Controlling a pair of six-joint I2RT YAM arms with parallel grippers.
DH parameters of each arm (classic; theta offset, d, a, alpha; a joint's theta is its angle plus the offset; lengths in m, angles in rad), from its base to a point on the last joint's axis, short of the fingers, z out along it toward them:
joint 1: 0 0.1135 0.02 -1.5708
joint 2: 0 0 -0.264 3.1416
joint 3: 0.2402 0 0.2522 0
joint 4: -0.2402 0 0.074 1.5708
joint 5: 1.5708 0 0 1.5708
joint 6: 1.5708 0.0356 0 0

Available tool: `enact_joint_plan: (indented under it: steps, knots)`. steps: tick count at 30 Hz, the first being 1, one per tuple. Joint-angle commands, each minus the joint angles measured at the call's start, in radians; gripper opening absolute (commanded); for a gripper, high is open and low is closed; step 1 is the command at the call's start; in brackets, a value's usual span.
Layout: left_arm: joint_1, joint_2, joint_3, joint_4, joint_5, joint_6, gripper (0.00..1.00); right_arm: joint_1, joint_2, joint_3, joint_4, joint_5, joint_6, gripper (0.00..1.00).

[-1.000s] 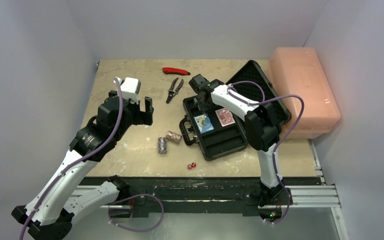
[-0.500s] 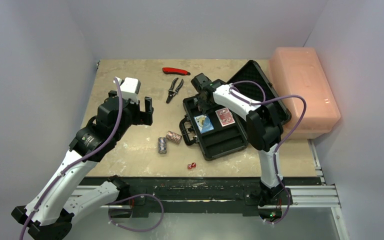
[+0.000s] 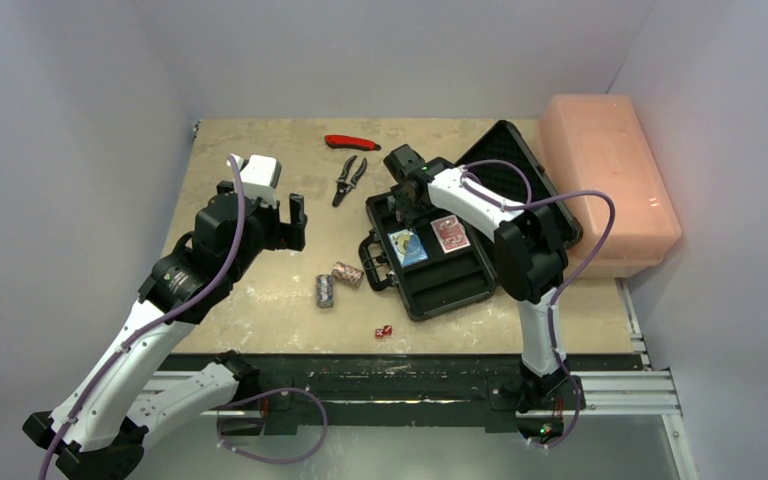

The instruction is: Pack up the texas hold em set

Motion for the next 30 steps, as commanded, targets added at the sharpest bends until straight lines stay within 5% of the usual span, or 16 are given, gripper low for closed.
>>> enact_joint_plan:
  steps: [1, 11, 30]
  knots:
    - [0.007, -0.009, 0.007, 0.034, 0.006, 0.018, 0.88, -0.013, -0.043, -0.001, 0.045, 0.01, -0.014, 0.65]
    - [0.007, -0.008, 0.005, 0.035, 0.004, 0.019, 0.88, -0.015, -0.065, -0.023, 0.083, -0.015, -0.046, 0.74]
    - [0.007, -0.015, 0.005, 0.034, 0.002, 0.019, 0.87, -0.02, -0.105, -0.043, 0.083, -0.015, -0.054, 0.74]
